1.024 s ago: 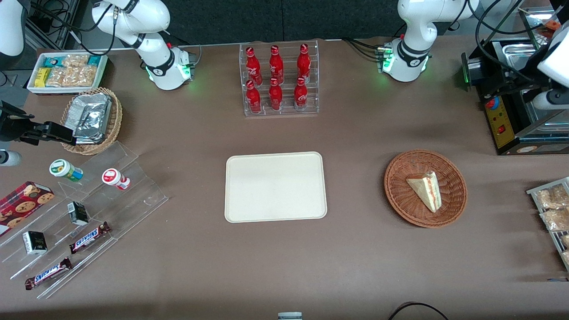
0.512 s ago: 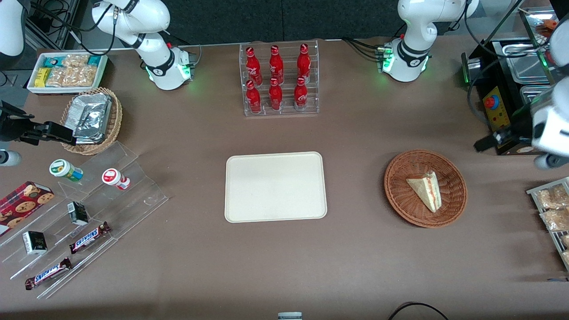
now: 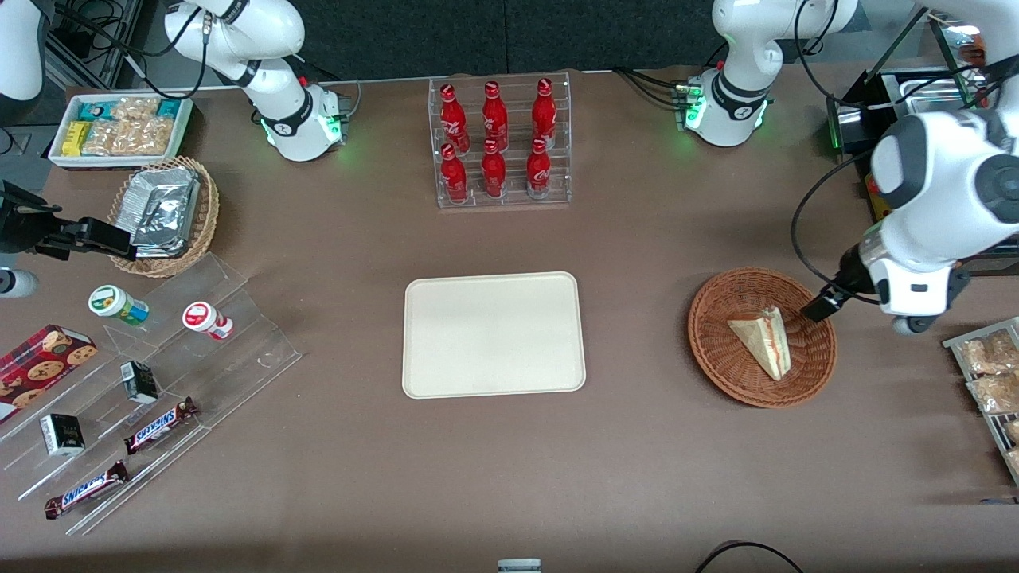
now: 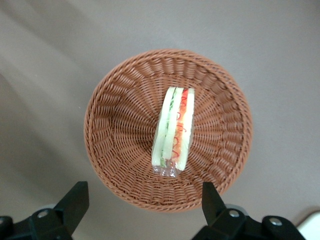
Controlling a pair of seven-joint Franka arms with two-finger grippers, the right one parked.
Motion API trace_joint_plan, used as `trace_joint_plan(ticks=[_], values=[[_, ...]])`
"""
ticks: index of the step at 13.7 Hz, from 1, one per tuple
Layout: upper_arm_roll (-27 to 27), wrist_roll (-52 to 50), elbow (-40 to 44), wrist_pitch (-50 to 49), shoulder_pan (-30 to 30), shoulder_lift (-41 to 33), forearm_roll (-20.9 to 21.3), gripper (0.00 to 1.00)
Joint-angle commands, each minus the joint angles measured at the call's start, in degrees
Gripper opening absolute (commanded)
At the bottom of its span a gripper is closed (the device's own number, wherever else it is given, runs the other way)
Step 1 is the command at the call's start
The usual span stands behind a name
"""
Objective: Place sandwich from basket to tray
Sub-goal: 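Move the left gripper down over the wrapped sandwich in the wicker basket, then lower the left gripper around the sandwich and close on it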
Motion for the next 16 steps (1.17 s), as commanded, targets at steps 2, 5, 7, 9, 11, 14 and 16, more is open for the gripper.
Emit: trace_joint_plan(ticks=[2, 5, 7, 9, 11, 14, 16], values=[[-0.7, -4.43, -8.38, 7.93, -0.86, -3.24, 0.68, 1.0], [-0.79, -4.53, -10.14, 10.49, -1.91, -1.84, 0.76, 1.0], [-0.88, -4.53, -11.36, 12.93, -1.91, -0.96, 1.64, 1.0], [-0.88, -4.53, -11.38, 15.4, -1.91, 0.62, 1.64, 1.0], [-0.97, -4.53, -11.29, 18.03, -1.91, 2.29, 1.64, 1.0], [-1.23, -4.53, -11.2, 19.36, -2.0, 4.23, 1.73, 1.0], [-1.32, -4.53, -11.11, 21.12, -2.0, 5.89, 1.82, 1.0]])
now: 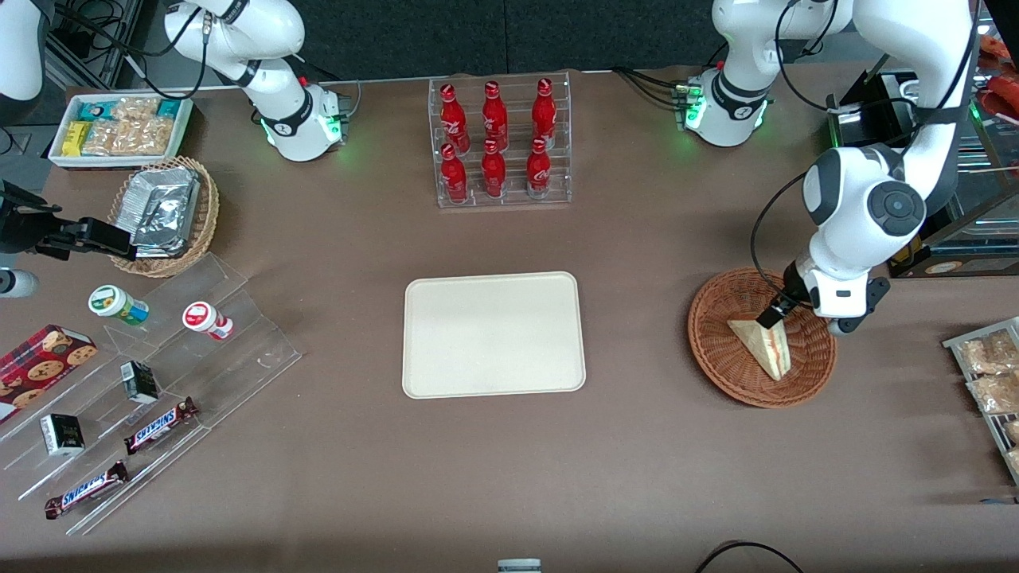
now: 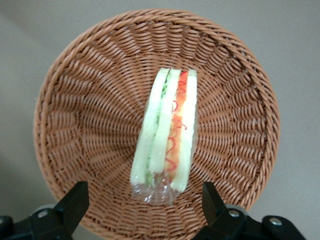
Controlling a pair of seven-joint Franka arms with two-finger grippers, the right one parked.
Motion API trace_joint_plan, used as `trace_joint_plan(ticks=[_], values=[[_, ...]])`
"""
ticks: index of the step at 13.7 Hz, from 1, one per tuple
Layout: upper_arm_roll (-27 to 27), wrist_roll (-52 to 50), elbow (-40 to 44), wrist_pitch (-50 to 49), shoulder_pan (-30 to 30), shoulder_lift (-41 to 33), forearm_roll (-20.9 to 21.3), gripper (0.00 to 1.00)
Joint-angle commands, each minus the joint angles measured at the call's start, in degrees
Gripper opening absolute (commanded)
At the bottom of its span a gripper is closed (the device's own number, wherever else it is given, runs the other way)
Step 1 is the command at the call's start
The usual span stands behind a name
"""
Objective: Place sandwich from basket to tray
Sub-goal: 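Lower the left gripper around the sandwich and close on it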
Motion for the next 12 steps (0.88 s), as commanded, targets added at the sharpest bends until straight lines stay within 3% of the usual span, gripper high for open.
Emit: trace_joint_plan(ticks=[1, 5, 9, 10, 12], values=[[-0.04, -1.34, 0.21, 2.54, -0.39, 2.1, 1.82, 1.0], [-0.13, -1.34, 0.12, 3.25, -0.39, 4.13, 4.99, 1.0], [-0.22, -1.51, 0.47, 4.21, -0.39, 5.71, 5.08, 0.97], [-0.22, -2.56, 1.17, 4.3, -0.39, 6.23, 5.08, 0.88], [-1.18, -5.37, 3.19, 4.31, -0.39, 7.9, 5.08, 0.61]])
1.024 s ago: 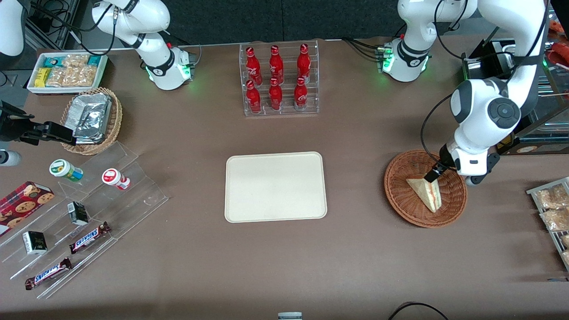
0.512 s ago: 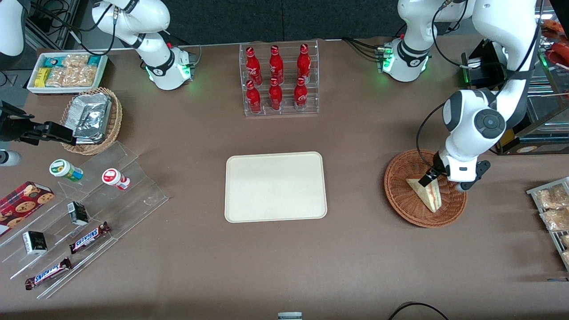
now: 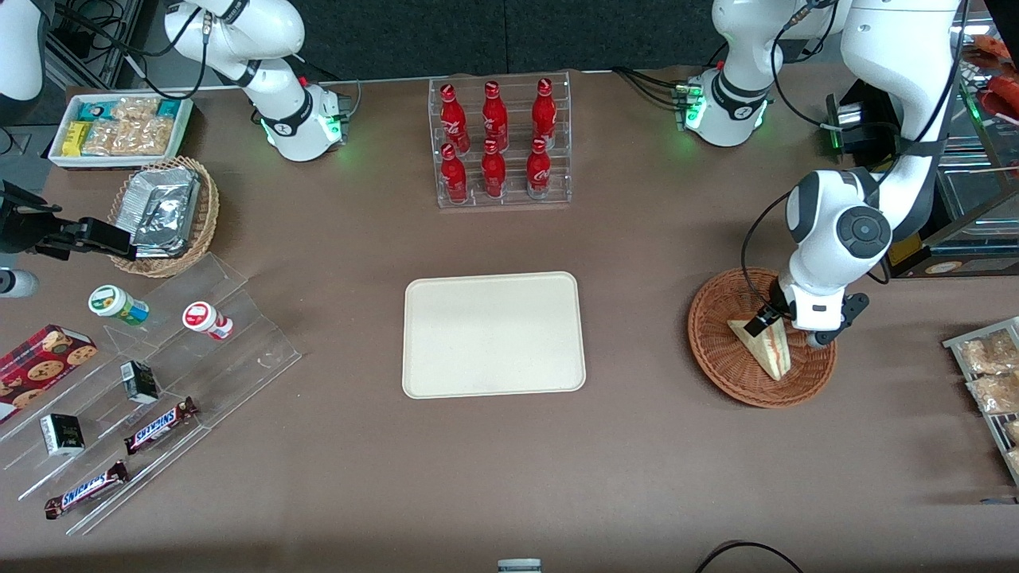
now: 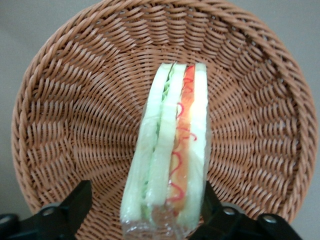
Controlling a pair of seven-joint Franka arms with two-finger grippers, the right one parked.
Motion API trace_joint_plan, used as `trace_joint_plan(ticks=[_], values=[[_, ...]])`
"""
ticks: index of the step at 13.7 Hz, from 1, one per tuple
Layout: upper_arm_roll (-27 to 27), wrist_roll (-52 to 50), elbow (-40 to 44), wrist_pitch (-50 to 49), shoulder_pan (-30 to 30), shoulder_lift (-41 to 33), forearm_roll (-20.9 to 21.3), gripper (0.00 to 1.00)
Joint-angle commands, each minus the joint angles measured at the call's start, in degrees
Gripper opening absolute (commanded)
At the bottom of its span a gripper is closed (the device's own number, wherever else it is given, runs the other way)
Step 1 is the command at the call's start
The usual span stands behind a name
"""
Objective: Place sandwich from basket to tray
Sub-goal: 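Lower the left gripper around the sandwich and close on it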
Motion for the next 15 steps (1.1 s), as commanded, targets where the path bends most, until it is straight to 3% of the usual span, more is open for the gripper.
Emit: trace_joint_plan(ticks=[1, 3, 5, 8, 11, 15], values=[[-1.1, -4.27, 3.48, 0.22, -0.38, 2.91, 1.13, 0.44], [-1.2, -4.8, 4.36, 0.22, -0.38, 3.44, 1.13, 0.14], [-1.37, -4.71, 5.24, -0.3, -0.38, 3.27, 1.13, 0.0], [-1.72, -4.45, 7.17, -5.37, -0.38, 1.69, 1.22, 0.0], [-3.47, -3.84, 12.17, -19.68, -0.38, -2.69, 1.31, 0.0], [-9.52, -4.44, 20.25, -34.2, -0.38, -5.79, 1.22, 0.0]])
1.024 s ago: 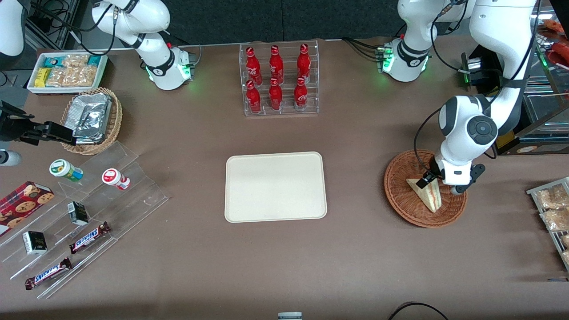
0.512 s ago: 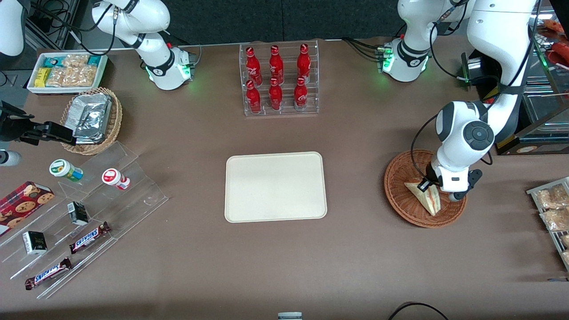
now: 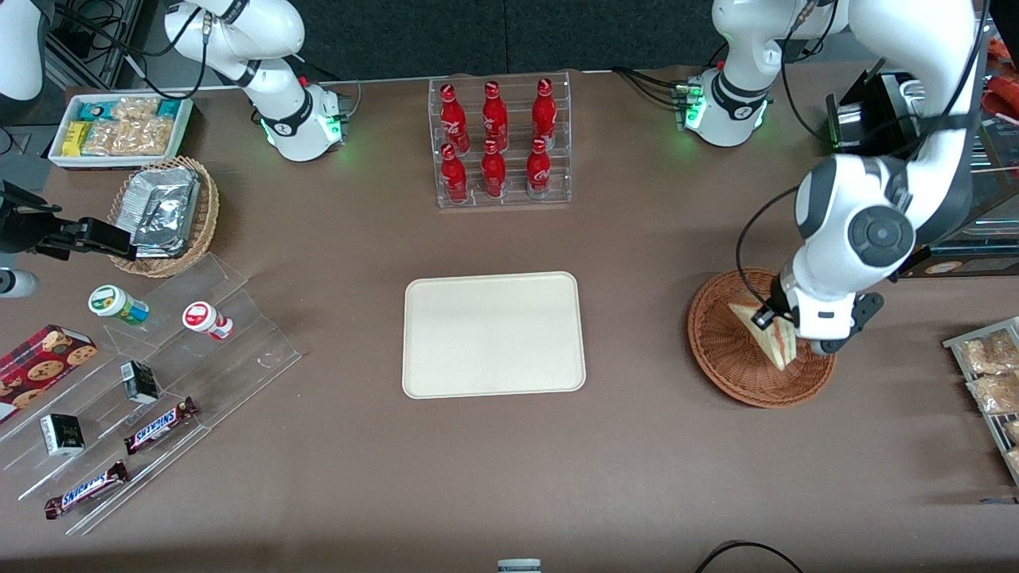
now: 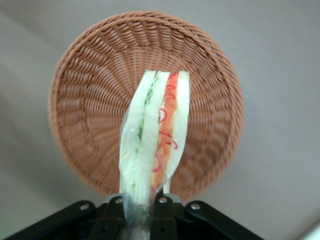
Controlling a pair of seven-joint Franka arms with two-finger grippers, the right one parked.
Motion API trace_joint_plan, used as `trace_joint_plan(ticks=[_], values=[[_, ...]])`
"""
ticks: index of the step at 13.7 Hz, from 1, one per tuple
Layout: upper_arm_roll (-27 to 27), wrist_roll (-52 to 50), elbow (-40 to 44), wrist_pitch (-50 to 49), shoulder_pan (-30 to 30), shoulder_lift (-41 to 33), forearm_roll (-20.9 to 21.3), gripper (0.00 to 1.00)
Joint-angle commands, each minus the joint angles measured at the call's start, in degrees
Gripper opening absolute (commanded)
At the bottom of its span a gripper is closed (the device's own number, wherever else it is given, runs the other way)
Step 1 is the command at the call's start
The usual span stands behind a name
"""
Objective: Place sandwich from basket to tray
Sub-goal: 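Lower the left gripper around the sandwich and close on it, then lift the sandwich and carry it with the left gripper over the cream tray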
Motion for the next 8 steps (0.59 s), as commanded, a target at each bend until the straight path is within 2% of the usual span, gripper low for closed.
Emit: trace_joint_plan(ticks=[1, 4, 7, 8], values=[[-5.13, -1.42, 6.05, -8.02, -0.31, -0.77, 0.75, 0.0], [-12.33, -1.68, 10.54, -9.01, -0.31, 0.9, 0.31, 0.0], [-20.33, -2.38, 17.91, -8.92, -0.4, 7.03, 0.93, 0.0], [-21.49, -3.78, 20.64, -8.92, -2.66, 9.93, 2.67, 0.0]])
